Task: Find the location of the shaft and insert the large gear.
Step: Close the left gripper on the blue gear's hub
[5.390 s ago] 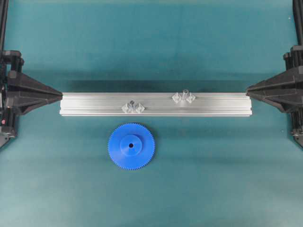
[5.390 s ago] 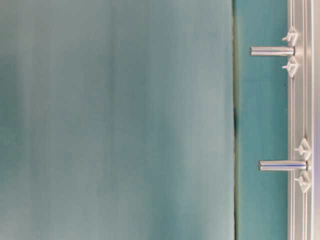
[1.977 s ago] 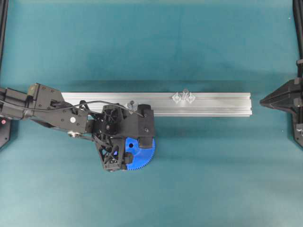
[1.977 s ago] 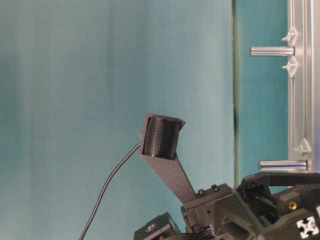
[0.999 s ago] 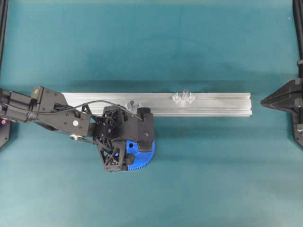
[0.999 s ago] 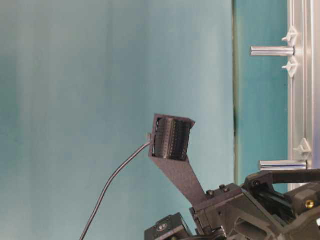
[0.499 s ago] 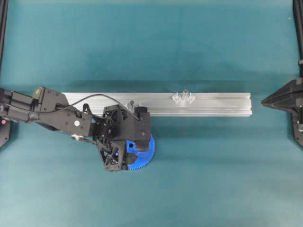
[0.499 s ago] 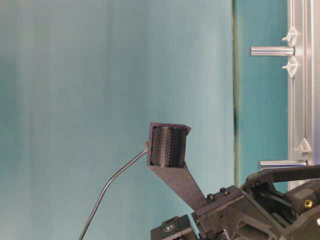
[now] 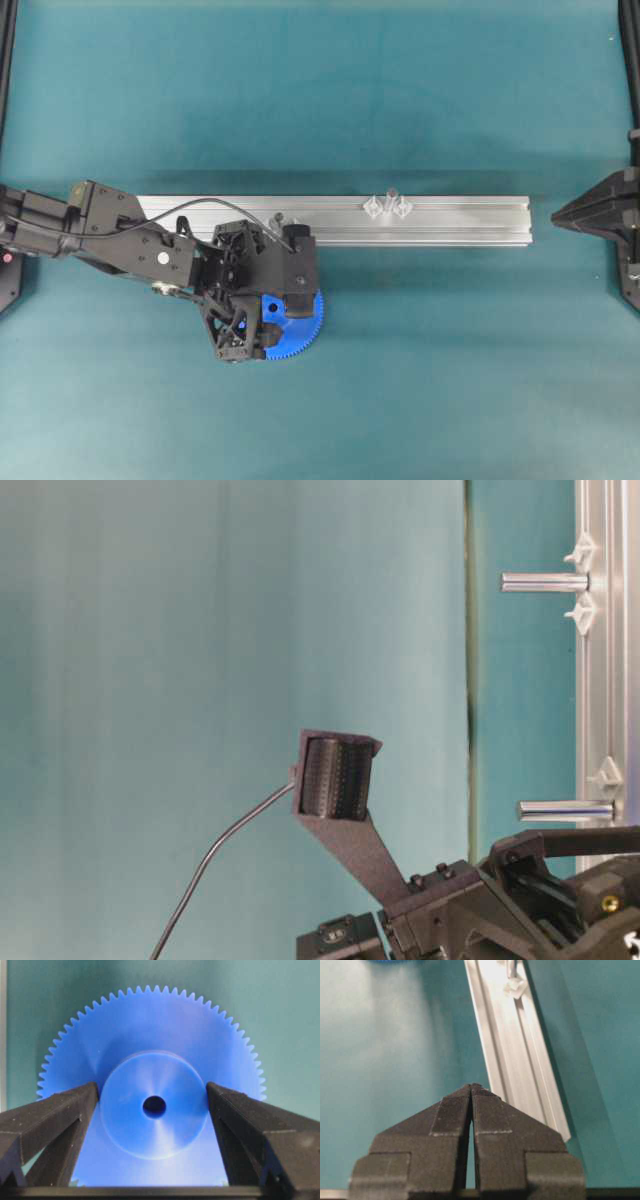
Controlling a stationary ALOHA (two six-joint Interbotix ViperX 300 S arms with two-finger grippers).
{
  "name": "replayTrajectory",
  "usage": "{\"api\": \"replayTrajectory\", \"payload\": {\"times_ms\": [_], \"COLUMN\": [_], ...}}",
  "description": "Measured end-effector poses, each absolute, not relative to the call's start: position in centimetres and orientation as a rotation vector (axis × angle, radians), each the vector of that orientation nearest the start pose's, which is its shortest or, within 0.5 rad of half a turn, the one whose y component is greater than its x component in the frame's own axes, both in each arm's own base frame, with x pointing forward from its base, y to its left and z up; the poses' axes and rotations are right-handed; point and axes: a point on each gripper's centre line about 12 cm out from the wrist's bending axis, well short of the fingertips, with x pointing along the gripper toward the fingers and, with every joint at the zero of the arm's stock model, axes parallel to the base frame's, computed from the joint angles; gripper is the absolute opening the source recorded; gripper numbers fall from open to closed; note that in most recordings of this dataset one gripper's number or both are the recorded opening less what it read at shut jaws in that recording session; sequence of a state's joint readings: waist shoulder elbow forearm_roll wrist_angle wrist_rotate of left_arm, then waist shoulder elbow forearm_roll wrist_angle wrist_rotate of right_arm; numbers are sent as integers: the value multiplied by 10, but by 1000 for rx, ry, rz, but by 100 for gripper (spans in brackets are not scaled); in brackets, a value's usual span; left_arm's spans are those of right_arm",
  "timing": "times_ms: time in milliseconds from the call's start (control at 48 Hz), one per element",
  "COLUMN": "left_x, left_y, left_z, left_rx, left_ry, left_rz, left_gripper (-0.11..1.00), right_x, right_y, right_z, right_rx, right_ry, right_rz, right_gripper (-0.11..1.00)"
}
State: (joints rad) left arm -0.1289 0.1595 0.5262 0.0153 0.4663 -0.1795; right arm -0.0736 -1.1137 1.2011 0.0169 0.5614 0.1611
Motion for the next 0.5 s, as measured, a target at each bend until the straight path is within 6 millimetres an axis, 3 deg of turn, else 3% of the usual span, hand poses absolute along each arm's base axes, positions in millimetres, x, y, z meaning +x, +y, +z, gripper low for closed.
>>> {"api": "replayTrajectory", "payload": {"times_ms": [499], "left_x": [389], "left_y": [-49], "left_z": [120], "left_rx": [-71], "left_ry": [1141], "left_rz": [-13], "left_gripper": [89], "right_x": [149], "right_y": [-10], "right_z": [215], "right_rx": [196], "right_ry": [634], "right_rz": [-119], "right_gripper": [6]}}
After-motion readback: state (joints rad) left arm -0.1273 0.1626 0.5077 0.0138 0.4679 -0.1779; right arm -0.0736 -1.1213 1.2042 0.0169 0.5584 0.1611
